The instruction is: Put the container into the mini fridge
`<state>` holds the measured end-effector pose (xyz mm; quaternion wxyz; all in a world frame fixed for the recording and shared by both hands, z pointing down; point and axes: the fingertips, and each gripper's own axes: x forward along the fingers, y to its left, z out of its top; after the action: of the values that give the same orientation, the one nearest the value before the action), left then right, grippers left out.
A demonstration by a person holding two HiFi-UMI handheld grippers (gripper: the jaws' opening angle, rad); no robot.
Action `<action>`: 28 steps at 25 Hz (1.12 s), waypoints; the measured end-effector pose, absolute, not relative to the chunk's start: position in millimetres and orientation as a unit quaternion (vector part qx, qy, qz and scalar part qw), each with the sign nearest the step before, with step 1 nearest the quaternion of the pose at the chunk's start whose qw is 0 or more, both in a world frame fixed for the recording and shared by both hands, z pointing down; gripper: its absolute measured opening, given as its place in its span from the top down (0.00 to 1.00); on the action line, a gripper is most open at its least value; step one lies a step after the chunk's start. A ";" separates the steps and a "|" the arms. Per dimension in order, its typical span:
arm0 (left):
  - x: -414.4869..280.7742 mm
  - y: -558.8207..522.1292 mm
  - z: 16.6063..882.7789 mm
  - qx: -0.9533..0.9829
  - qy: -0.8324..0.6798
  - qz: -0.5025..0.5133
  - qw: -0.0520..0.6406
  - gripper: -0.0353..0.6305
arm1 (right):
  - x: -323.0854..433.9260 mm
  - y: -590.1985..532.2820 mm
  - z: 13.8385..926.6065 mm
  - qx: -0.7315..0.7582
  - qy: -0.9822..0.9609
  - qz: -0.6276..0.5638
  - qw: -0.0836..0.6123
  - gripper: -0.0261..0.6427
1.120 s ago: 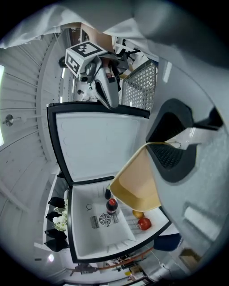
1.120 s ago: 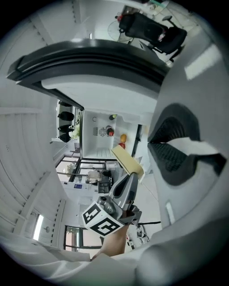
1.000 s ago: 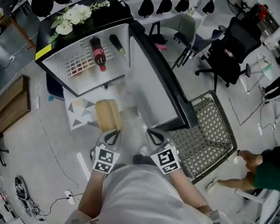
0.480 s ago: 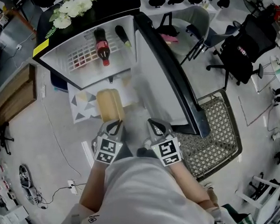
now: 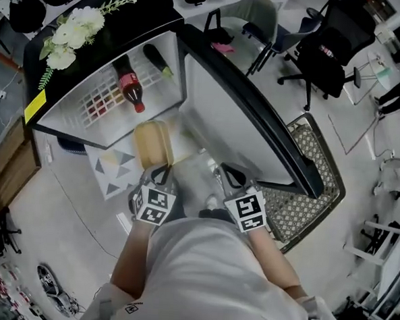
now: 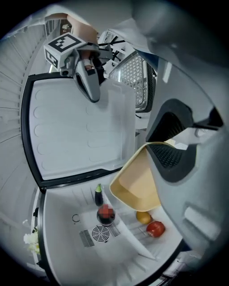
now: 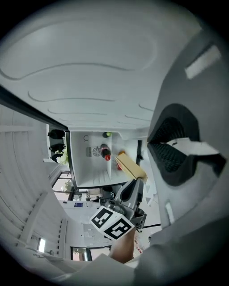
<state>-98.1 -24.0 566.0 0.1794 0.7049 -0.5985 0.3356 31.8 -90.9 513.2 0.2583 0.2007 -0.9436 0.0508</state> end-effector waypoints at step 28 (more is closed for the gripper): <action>-212.1 -147.3 651.4 0.647 -0.530 0.547 0.039 0.91 | 46.7 -125.1 523.6 0.360 -0.879 0.076 0.304 0.96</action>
<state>-212.1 -147.3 651.4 0.0388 0.6465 -0.5303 0.5471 46.7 -125.1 523.6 0.3040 0.3601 -0.8787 0.0761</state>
